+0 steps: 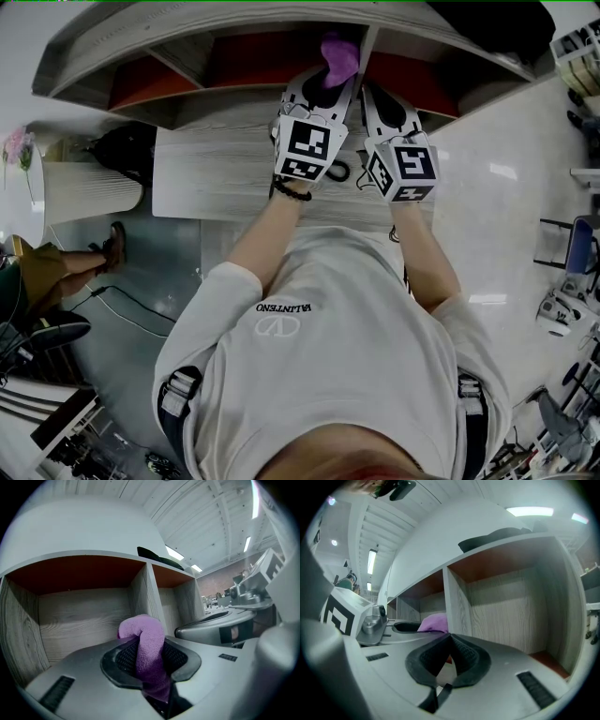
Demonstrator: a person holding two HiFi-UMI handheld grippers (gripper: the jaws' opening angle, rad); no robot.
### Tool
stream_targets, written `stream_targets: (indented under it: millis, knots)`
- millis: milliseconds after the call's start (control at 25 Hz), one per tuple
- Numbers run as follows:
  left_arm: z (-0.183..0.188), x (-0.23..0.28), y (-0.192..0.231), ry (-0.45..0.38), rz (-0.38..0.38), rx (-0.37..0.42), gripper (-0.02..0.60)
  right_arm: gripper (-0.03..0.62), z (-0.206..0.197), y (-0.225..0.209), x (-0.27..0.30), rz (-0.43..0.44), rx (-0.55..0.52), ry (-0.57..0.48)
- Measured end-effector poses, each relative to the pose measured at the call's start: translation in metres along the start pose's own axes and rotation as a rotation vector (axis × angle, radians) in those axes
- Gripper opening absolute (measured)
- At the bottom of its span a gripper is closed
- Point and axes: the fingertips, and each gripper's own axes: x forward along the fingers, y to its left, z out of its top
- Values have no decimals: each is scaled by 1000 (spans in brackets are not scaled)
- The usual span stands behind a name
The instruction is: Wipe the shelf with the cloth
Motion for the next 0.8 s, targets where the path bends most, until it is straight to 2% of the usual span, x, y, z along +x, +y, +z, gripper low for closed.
stream_targets:
  millis: [800]
  knots:
    - [38,-8,9,-47,5,8,104,-2,27,10,2,18,-19,-36]
